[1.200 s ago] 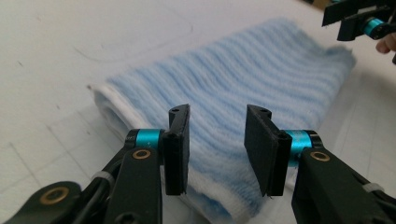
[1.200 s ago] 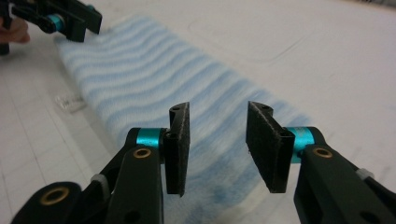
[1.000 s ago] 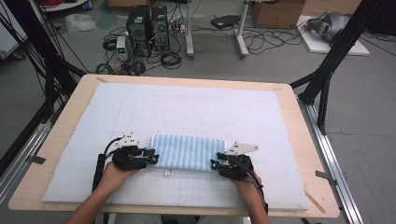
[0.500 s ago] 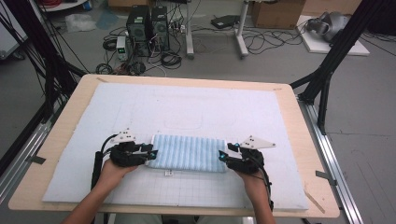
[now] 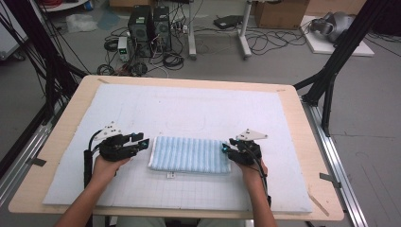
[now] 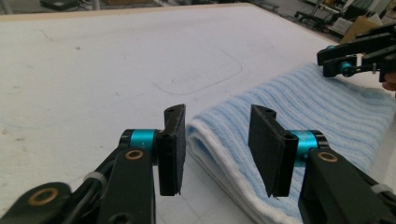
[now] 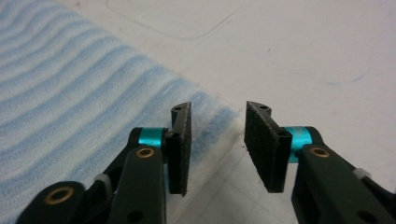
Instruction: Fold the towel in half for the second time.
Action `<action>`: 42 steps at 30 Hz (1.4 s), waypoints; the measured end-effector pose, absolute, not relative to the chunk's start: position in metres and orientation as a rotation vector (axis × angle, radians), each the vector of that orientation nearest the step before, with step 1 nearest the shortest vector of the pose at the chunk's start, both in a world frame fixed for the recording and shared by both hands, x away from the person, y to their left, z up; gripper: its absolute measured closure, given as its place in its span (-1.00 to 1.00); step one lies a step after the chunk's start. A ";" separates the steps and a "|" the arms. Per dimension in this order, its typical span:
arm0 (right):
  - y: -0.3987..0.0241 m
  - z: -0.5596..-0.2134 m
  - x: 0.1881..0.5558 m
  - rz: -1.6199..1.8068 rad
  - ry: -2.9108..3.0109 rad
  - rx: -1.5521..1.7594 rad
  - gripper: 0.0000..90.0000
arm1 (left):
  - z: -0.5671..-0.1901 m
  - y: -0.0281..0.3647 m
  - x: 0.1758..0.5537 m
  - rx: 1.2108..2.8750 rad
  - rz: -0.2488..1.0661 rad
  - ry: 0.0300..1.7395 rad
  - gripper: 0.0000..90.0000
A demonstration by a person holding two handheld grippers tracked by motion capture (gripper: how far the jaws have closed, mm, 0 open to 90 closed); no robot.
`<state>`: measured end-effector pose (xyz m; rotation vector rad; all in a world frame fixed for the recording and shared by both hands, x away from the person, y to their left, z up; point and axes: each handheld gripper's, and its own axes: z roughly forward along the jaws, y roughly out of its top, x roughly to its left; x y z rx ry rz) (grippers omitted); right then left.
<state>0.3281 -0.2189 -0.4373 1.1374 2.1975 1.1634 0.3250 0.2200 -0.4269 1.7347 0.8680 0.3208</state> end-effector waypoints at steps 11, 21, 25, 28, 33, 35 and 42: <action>-0.251 -0.416 0.298 1.192 2.050 1.077 -0.72 | -0.423 0.236 0.326 1.663 0.349 0.895 -0.58; -0.277 -0.405 0.274 1.233 1.963 1.030 -0.75 | -0.416 0.241 0.321 1.626 0.401 0.852 -0.63; -0.279 -0.404 0.273 1.221 1.961 1.033 -0.75 | -0.414 0.243 0.318 1.625 0.415 0.838 -0.63; -0.279 -0.404 0.272 1.223 1.962 1.031 -0.75 | -0.413 0.243 0.316 1.624 0.426 0.827 -0.62; -0.279 -0.404 0.271 1.223 1.952 1.057 -0.75 | -0.413 0.240 0.315 1.631 0.436 0.814 -0.59; -0.280 -0.404 0.271 1.221 1.950 1.061 -0.75 | -0.413 0.240 0.315 1.634 0.430 0.814 -0.59; -0.281 -0.407 0.275 1.219 1.952 1.078 -0.75 | -0.414 0.239 0.314 1.642 0.429 0.816 -0.59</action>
